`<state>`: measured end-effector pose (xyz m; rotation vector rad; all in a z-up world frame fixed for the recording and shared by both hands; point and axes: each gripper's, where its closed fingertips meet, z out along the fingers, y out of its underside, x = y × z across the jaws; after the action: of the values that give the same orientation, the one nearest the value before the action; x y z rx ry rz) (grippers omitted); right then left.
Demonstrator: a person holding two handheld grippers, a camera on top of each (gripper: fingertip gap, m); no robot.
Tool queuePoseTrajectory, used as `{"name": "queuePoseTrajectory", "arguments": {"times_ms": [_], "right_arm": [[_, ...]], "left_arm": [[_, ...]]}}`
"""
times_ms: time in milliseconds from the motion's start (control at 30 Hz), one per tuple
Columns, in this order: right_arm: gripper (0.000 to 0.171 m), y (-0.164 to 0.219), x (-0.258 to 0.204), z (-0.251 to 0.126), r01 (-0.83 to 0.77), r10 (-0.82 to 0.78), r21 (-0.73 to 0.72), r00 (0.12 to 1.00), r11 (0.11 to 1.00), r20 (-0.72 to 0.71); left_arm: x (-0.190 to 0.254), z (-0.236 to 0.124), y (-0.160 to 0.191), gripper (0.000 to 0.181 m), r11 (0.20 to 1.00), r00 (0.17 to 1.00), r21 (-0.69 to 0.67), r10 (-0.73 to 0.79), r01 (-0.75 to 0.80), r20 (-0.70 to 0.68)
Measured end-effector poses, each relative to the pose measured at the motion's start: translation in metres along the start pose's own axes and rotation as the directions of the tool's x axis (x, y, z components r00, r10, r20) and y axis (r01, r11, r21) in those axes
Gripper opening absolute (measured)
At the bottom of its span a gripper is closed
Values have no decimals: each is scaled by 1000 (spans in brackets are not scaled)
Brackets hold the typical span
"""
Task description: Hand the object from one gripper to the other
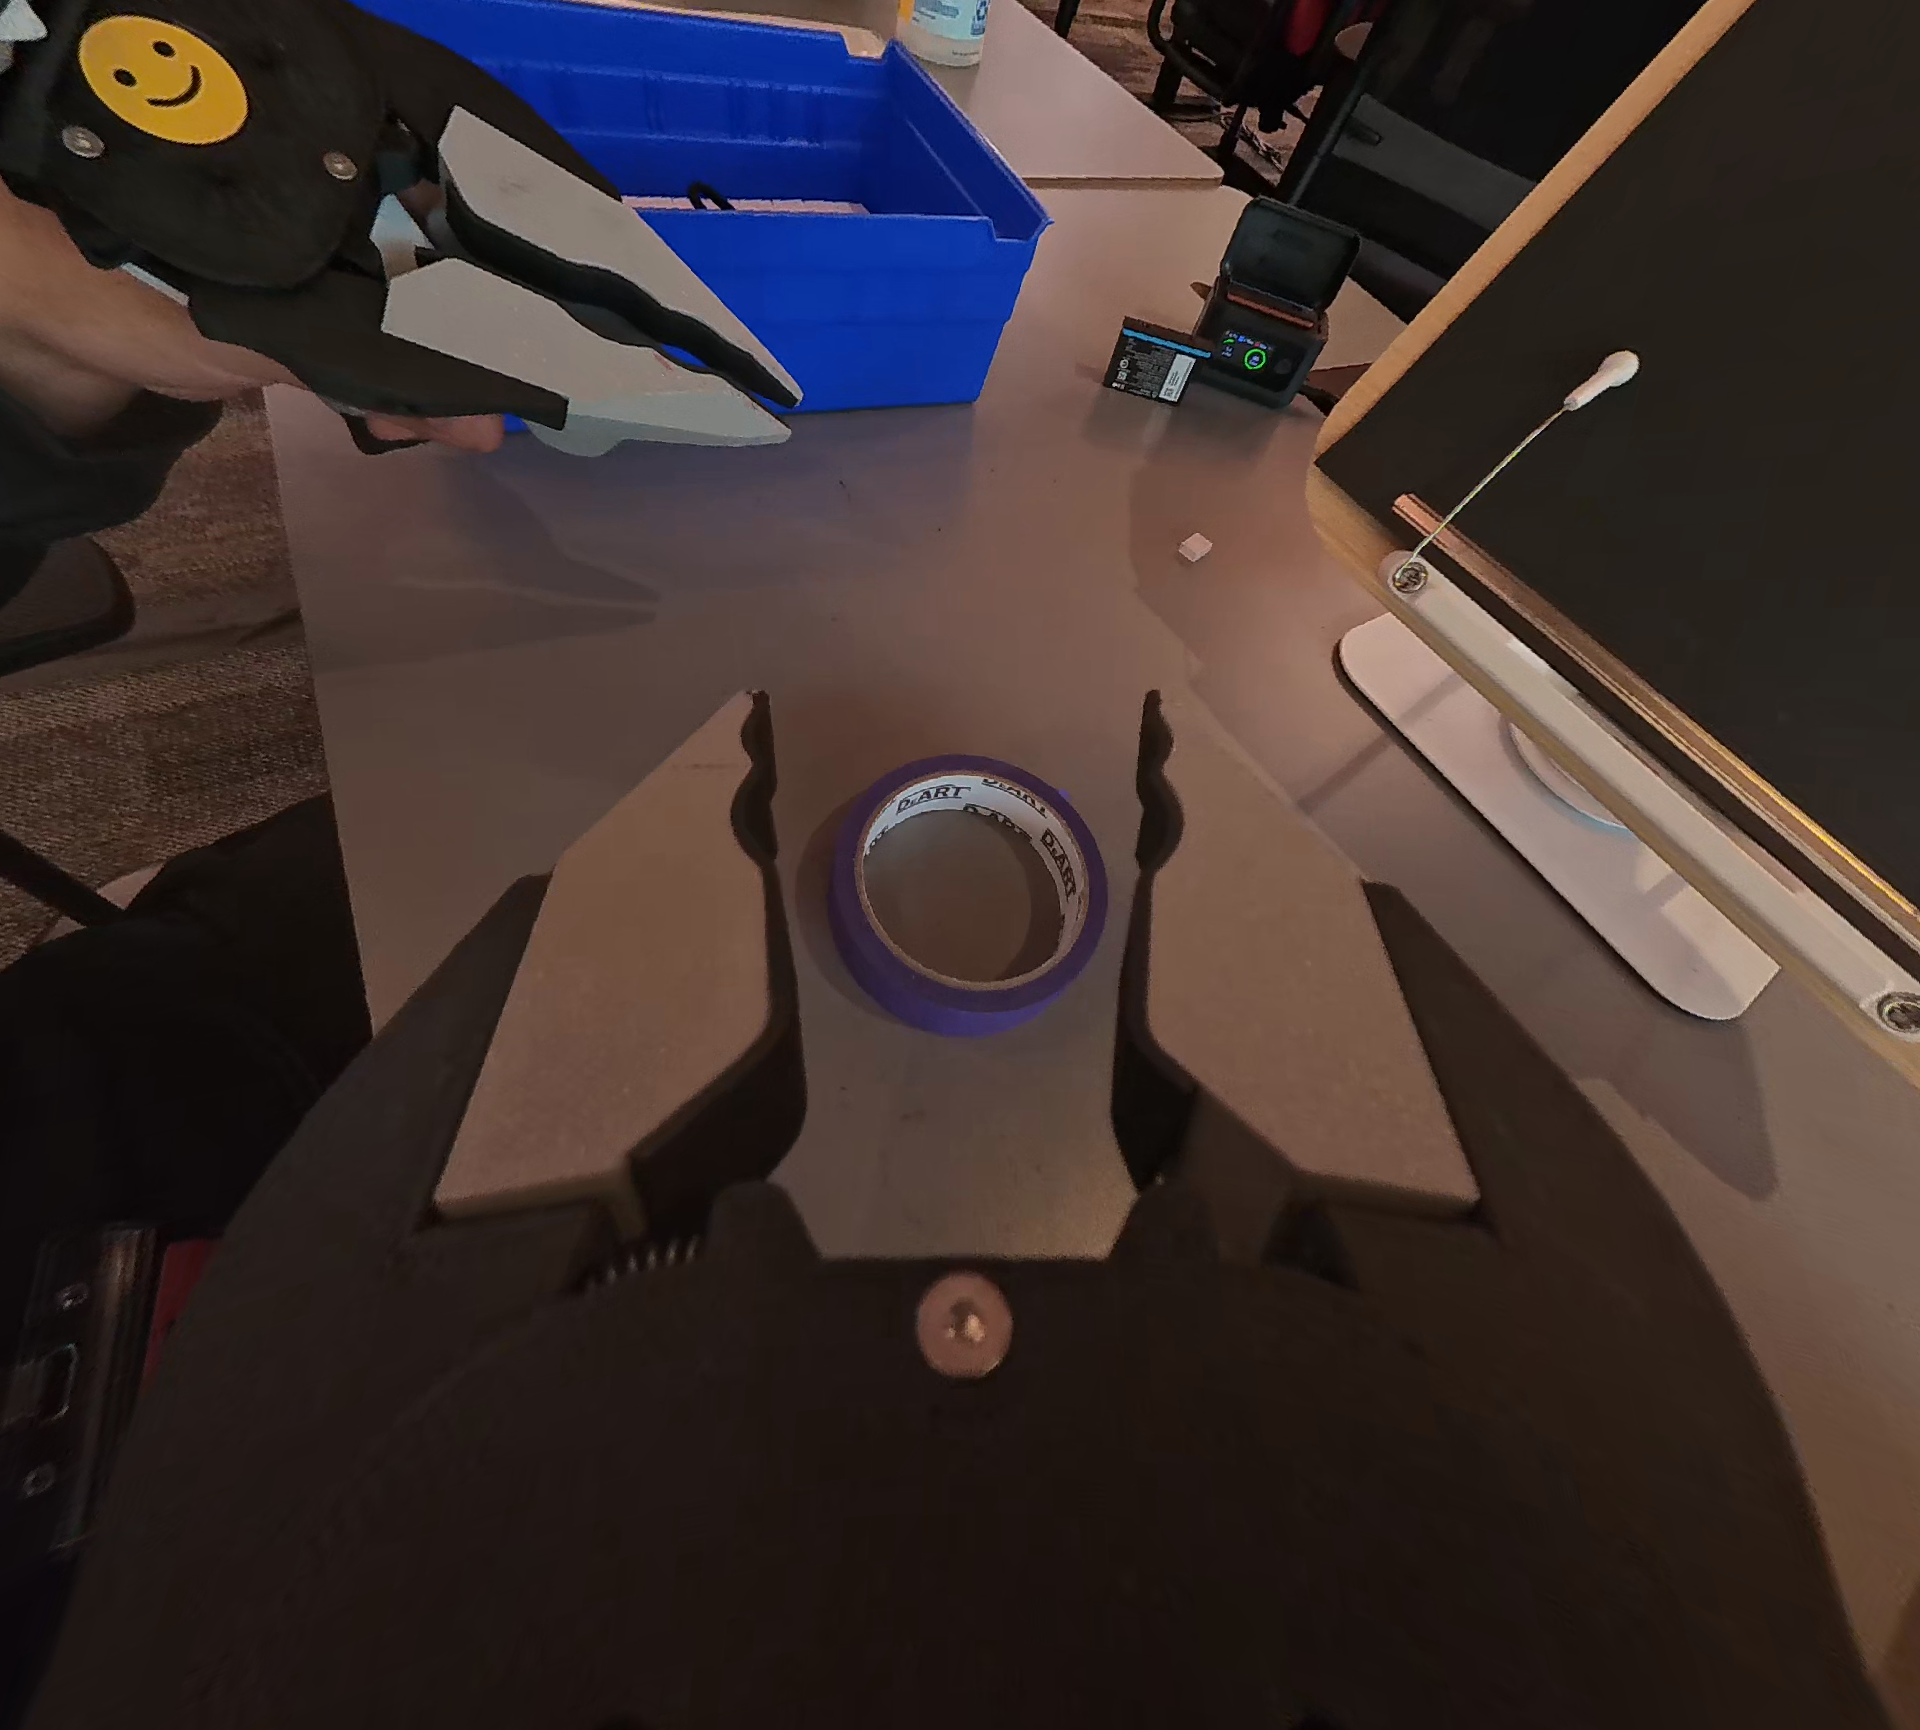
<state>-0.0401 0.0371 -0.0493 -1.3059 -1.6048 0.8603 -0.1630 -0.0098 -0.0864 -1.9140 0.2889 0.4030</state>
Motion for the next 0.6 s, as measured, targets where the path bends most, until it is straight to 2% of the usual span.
{"name": "queuePoseTrajectory", "arguments": {"times_ms": [367, 600], "right_arm": [[69, -3, 3, -3, 1, 0, 14, 1000, 1000, -17], [86, -9, 9, -6, -26, 28, 56, 999, 998, -36]], "left_arm": [[-2, -1, -1, 5, 1000, 1000, 4, -8, 8, 2], [-5, -4, -3, 6, 999, 1000, 19, -27, 27, 5]]}}
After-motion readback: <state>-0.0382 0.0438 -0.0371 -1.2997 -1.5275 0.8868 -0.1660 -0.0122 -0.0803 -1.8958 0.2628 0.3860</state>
